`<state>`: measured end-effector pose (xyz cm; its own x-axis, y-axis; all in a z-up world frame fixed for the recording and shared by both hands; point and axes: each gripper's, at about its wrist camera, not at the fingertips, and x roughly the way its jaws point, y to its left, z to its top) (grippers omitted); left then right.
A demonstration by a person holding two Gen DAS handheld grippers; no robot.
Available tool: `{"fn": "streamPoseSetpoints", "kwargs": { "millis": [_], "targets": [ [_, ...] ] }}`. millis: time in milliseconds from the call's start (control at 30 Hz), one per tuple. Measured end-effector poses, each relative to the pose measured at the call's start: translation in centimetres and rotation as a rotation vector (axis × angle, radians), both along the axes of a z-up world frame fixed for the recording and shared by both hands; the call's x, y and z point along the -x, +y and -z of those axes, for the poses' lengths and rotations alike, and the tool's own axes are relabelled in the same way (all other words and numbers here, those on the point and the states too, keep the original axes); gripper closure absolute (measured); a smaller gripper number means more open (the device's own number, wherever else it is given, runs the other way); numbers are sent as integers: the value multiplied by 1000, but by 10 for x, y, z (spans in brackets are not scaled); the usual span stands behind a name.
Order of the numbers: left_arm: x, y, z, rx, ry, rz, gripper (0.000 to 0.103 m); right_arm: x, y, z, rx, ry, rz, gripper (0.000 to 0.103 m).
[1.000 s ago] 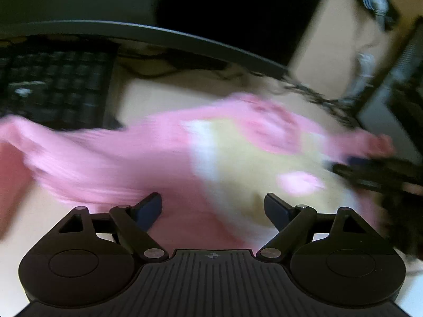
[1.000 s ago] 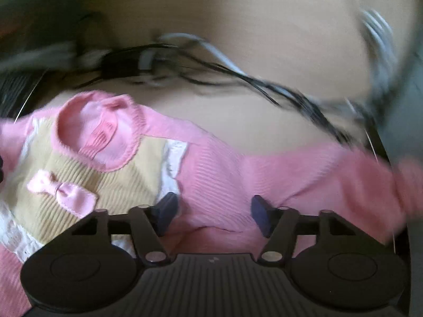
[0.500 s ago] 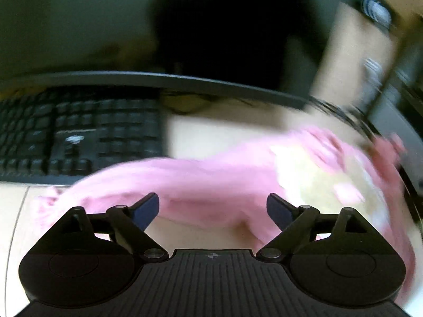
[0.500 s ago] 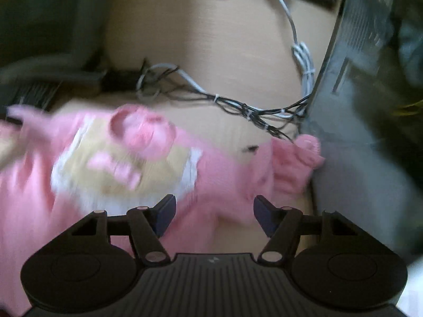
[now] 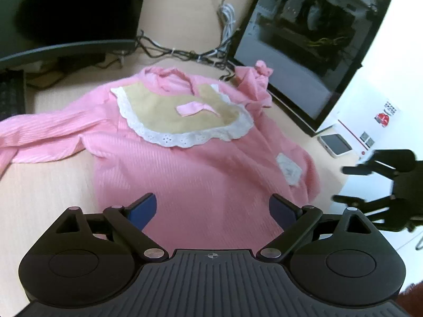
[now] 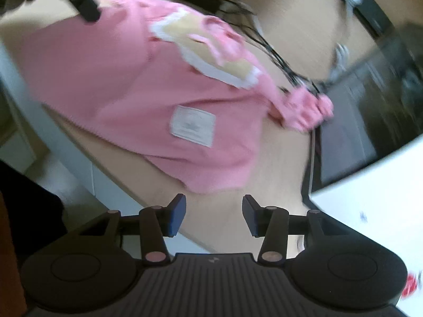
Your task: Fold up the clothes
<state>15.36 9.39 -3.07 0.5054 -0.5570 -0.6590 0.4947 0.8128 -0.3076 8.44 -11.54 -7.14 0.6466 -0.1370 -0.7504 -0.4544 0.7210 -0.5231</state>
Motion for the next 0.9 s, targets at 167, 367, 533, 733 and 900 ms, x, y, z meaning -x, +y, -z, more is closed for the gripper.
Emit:
{"fn": "streamPoseSetpoints", "kwargs": {
  "millis": [167,367,533,733,900],
  "targets": [
    [21,10,2,-38,16,-111,6,-4,-5,18,39,-34,-104,57],
    [59,-10,-1,-57,50,-168,6,-23,-1,23,-55,-136,-184,68],
    [76,-36,-6,-141,6,-174,5,-47,-25,-53,-351,-243,-87,97],
    [74,-52,13,-345,-111,-285,5,-49,-80,-123,-534,-334,11,100],
    [43,-37,10,-467,-176,-493,5,-44,-91,-102,-499,-316,28,100]
  ]
}}
